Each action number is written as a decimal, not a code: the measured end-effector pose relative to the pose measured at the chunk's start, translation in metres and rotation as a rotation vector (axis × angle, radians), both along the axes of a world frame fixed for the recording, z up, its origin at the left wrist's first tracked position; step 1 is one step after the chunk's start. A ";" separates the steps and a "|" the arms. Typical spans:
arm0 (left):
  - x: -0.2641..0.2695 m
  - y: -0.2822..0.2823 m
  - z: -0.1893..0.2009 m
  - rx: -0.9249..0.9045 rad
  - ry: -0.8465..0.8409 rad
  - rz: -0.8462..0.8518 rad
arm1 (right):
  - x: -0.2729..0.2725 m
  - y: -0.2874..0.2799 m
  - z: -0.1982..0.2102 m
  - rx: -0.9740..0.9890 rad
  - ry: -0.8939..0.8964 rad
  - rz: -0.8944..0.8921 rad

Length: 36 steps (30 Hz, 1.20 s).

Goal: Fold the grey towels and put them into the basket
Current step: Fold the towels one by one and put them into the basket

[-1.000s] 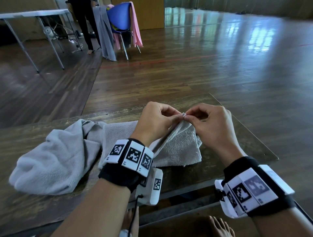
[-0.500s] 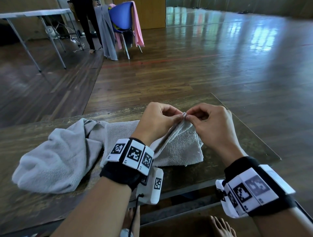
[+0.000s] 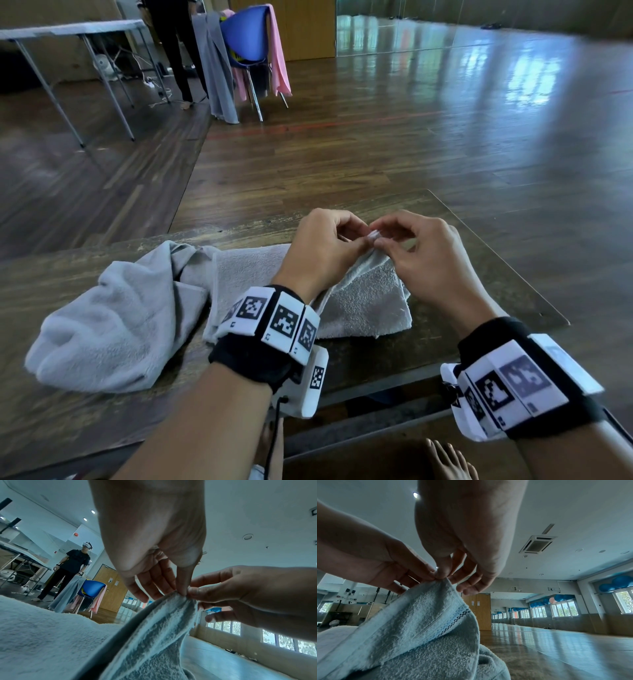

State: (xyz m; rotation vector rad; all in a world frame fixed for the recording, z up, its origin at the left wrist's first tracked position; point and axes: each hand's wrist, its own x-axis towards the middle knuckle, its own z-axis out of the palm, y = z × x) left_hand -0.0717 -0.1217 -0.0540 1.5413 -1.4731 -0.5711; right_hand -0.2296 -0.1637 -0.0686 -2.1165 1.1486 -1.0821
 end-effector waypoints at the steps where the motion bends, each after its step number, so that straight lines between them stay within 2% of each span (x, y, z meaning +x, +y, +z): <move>1: -0.001 0.001 0.000 -0.010 0.004 -0.001 | 0.000 0.000 0.000 0.002 -0.001 -0.003; 4: 0.000 0.004 0.001 -0.017 -0.014 0.005 | 0.000 -0.001 0.000 -0.007 -0.018 -0.034; 9: 0.005 0.004 -0.003 0.070 -0.222 -0.023 | 0.001 -0.002 0.000 0.013 -0.061 -0.054; 16: 0.006 0.006 0.000 -0.066 -0.222 -0.004 | 0.002 -0.002 -0.001 0.025 -0.048 -0.057; 24: 0.006 0.003 -0.005 -0.017 -0.251 0.036 | 0.004 -0.003 -0.004 0.055 -0.021 -0.036; 30: 0.007 0.003 -0.006 0.021 -0.255 0.000 | 0.002 -0.003 -0.002 0.025 0.041 -0.029; 36: 0.017 0.003 -0.011 0.165 -0.375 -0.015 | -0.006 -0.009 0.004 -0.025 -0.047 -0.103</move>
